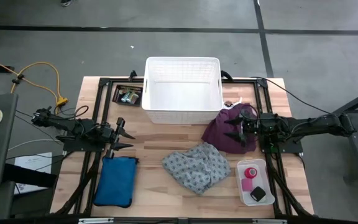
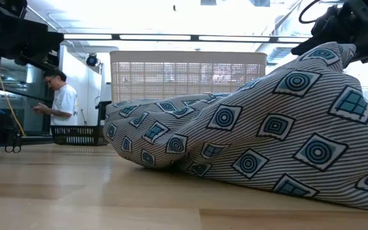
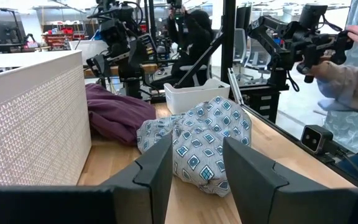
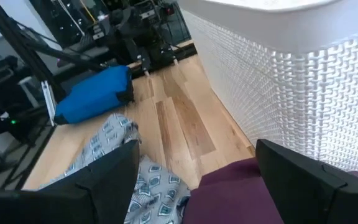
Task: Pick & place medical supplies in basket/bin
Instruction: Put the light blue patient gown into the large white bin
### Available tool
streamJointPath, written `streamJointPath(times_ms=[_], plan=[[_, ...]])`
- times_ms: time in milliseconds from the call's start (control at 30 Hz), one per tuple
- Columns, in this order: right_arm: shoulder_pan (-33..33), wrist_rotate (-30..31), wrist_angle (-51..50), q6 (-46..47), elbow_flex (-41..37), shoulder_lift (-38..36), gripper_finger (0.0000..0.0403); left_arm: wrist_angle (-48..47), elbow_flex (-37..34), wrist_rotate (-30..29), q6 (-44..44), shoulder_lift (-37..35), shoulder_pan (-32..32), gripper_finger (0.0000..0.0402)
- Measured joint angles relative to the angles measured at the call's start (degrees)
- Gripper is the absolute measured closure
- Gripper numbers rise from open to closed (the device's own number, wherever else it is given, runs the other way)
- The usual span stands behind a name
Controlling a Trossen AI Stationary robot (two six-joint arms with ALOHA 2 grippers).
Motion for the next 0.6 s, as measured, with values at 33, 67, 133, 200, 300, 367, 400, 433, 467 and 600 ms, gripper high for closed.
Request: streamJointPath(times_ms=[33,67,133,200,300,367,400,433,467,600], plan=[[0.0,0.0,0.2,0.1,0.0,0.0,0.0094,0.0,0.0,0.0,0.0,0.0,0.0,0.0267],[0.0,-0.1,0.3,0.0,0.0,0.0,0.0094,0.0,0.0,0.0,0.0,0.0,0.0,0.0267],[0.0,-0.3,1.0,-1.7,0.0,0.0,0.0094,0.0,0.0,0.0,0.0,0.0,0.0,0.0267],[0.0,-0.3,1.4,-3.1,0.0,0.0,0.0094,0.0,0.0,0.0,0.0,0.0,0.0,0.0267],[0.0,-0.3,2.2,-4.0,0.0,0.0,0.0094,0.0,0.0,0.0,0.0,0.0,0.0,0.0267],[0.0,-0.4,2.8,-4.1,0.0,0.0,0.0094,0.0,0.0,0.0,0.0,0.0,0.0,0.0267],[0.0,-0.5,3.0,-4.1,0.0,0.0,0.0094,0.0,0.0,0.0,0.0,0.0,0.0,0.0267],[0.0,-1.2,3.3,-4.2,0.0,0.0,0.0094,0.0,0.0,0.0,0.0,0.0,0.0,0.0267],[0.0,-2.0,3.9,-4.8,0.0,0.0,0.0094,0.0,0.0,0.0,0.0,0.0,0.0,0.0267],[0.8,-5.3,7.7,-8.5,0.4,0.0,0.0094,0.0,0.0,0.0,0.0,0.0,0.0,0.0267]])
